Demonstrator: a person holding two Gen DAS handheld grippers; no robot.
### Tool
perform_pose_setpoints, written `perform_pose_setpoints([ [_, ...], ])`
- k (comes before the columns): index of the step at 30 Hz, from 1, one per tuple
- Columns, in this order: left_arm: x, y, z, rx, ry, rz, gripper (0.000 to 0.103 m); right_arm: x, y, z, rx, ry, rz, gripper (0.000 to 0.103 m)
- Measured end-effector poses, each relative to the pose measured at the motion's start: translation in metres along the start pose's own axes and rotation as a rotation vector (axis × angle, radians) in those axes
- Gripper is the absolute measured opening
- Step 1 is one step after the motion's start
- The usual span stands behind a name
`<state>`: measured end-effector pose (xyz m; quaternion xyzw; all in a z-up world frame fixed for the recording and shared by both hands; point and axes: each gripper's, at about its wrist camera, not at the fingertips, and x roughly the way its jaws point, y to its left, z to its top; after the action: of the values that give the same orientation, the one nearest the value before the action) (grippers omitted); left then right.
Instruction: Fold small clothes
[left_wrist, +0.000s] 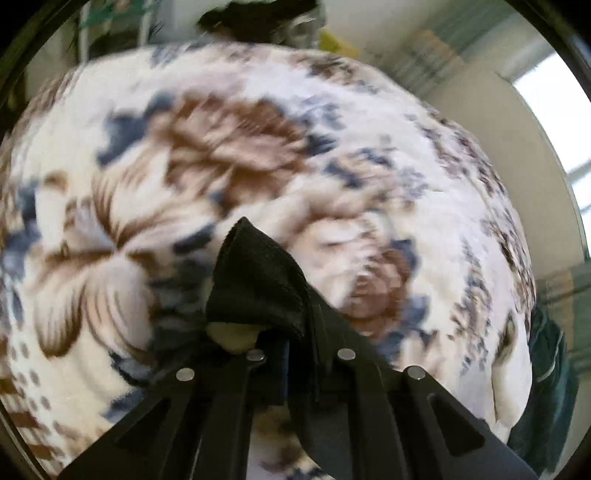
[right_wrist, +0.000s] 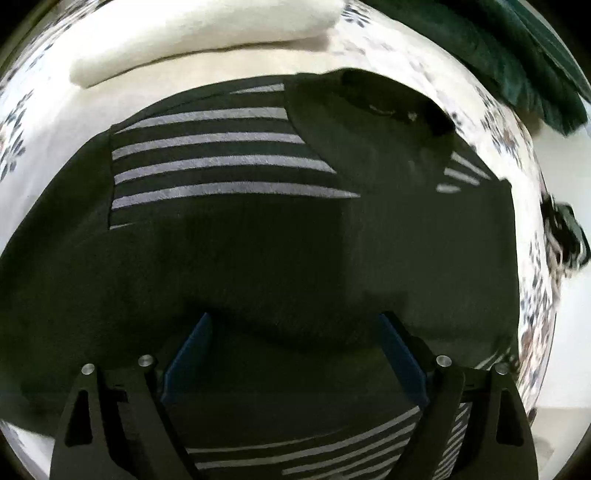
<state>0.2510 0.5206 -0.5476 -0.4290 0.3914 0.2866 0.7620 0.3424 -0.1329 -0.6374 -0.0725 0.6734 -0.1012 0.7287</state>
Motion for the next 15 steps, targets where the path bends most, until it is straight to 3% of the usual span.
perform_pose_setpoints([
  [3, -0.026, -0.045, -0.005, 0.141, -0.044, -0.022, 0.006, -0.004, -0.015, 0.006, -0.042, -0.029, 0.003, 0.093],
  [4, -0.037, -0.065, -0.012, 0.194, -0.052, -0.039, 0.006, -0.004, -0.016, 0.006, -0.043, -0.032, 0.018, 0.102],
  [7, -0.061, -0.130, -0.043, 0.358, -0.045, -0.104, 0.006, -0.001, -0.034, 0.006, -0.011, -0.033, 0.065, 0.103],
  [10, -0.079, -0.205, -0.099, 0.524, -0.003, -0.191, 0.006, -0.006, -0.043, -0.008, 0.046, -0.017, 0.147, 0.103],
  [15, -0.078, -0.311, -0.205, 0.680, 0.120, -0.313, 0.006, 0.005, -0.123, -0.022, 0.201, 0.041, 0.338, 0.103],
])
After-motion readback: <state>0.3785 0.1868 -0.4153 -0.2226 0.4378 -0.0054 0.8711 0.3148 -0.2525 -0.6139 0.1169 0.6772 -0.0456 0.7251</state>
